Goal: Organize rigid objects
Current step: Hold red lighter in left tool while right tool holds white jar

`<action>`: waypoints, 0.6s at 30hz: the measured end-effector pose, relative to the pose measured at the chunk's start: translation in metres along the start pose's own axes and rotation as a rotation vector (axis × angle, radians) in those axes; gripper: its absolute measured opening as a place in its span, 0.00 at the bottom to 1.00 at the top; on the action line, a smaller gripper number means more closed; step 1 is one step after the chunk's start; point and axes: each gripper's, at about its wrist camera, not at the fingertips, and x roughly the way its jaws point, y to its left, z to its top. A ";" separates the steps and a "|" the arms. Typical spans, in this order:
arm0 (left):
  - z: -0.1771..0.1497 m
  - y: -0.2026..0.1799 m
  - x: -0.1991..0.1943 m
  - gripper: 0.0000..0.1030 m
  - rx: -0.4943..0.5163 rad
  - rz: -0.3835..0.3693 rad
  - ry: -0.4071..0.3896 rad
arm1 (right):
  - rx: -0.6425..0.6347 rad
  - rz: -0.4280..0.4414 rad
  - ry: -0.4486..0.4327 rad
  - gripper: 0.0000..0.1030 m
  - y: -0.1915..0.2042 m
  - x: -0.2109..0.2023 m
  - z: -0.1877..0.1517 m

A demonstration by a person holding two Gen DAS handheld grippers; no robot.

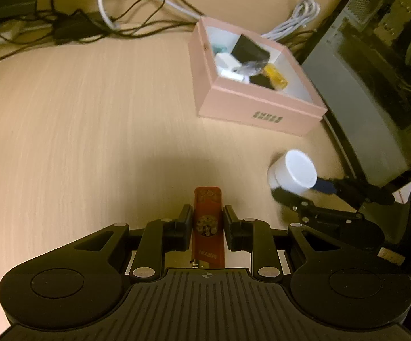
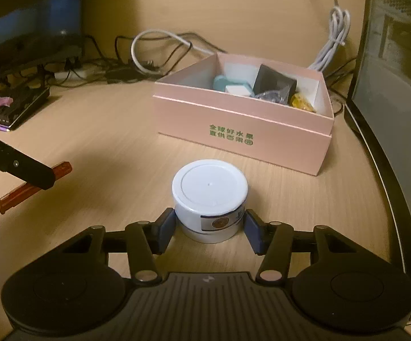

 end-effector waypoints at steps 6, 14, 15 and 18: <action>-0.001 -0.003 -0.009 0.26 -0.015 -0.050 -0.068 | -0.007 -0.009 0.072 0.50 -0.004 -0.027 0.021; -0.005 -0.009 -0.002 0.26 -0.024 -0.093 -0.057 | -0.096 -0.044 0.108 0.04 0.001 -0.042 0.037; -0.006 -0.010 -0.002 0.26 -0.020 -0.092 -0.055 | -0.087 -0.041 0.106 0.04 -0.001 -0.042 0.035; -0.006 -0.009 -0.004 0.26 -0.020 -0.087 -0.059 | -0.014 0.007 0.075 0.09 -0.010 -0.058 0.030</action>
